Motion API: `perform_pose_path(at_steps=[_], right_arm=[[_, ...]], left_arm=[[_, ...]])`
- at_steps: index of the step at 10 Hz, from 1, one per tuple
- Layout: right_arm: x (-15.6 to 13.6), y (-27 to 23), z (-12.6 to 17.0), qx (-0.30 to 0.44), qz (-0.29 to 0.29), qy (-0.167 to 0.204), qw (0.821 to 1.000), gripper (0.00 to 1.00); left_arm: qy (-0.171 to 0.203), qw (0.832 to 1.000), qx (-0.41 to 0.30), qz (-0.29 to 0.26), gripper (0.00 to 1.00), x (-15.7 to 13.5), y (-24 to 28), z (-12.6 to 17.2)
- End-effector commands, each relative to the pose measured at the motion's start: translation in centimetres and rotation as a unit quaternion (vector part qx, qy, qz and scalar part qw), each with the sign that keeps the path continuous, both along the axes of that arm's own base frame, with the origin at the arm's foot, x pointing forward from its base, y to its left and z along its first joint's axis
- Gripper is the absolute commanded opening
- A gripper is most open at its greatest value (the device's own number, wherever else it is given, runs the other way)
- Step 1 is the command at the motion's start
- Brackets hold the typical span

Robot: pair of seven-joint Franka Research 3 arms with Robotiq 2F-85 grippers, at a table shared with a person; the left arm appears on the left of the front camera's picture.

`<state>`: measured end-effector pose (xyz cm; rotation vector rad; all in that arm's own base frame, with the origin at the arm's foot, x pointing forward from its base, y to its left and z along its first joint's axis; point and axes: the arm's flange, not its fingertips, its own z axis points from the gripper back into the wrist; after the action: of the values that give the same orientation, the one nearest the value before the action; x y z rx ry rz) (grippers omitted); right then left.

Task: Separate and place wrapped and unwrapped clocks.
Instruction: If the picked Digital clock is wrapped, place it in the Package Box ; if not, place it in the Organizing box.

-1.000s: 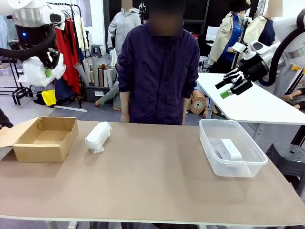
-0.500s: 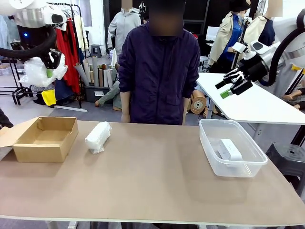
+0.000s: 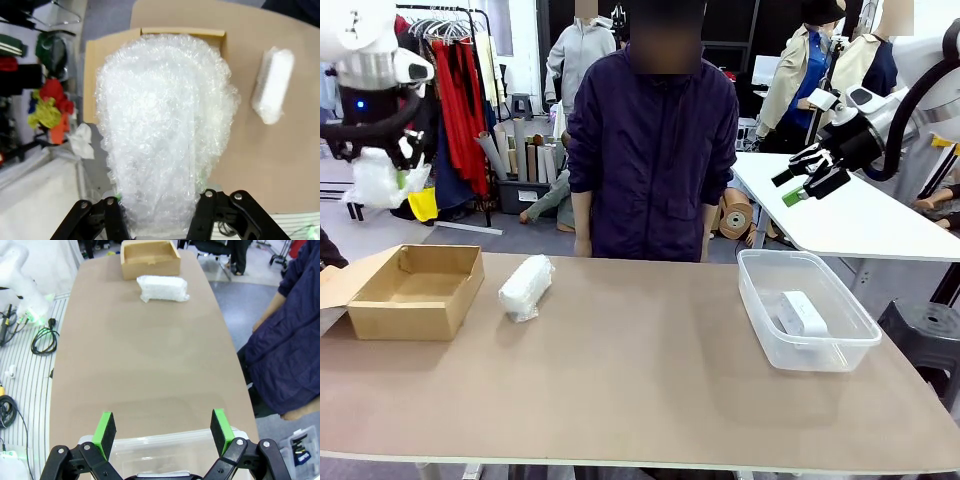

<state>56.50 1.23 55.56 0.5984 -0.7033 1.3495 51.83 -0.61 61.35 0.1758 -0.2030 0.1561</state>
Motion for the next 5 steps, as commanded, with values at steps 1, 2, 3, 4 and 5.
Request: perform_pose_path(at_steps=[1, 2, 3, 4, 5], right_arm=[[-0.1, 0.1, 0.1, -0.001, 0.002, -0.001, 1.000, 1.00], [-0.1, 0.1, 0.1, -0.001, 0.002, -0.001, 1.000, 1.00], [-0.1, 0.1, 0.1, -0.001, 0.002, -0.001, 1.000, 1.00], [-0.1, 0.1, 0.1, -0.001, 0.002, -0.001, 1.000, 1.00], [-0.1, 0.1, 0.1, -0.001, 0.002, -0.001, 1.000, 1.00]], left_arm=[[0.012, 1.000, -0.025, 0.006, 0.00, 2.1, 1.4, -1.9], [0.031, 0.999, -0.038, 0.011, 0.00, 3.3, 2.7, -3.6], [0.035, 0.998, -0.047, 0.003, 0.00, 4.6, 3.9, -5.2], [0.038, 0.999, -0.033, -0.012, 0.00, 5.7, 5.1, -6.9], [0.036, 0.999, 0.009, -0.012, 0.00, 6.0, 5.4, -8.6]])
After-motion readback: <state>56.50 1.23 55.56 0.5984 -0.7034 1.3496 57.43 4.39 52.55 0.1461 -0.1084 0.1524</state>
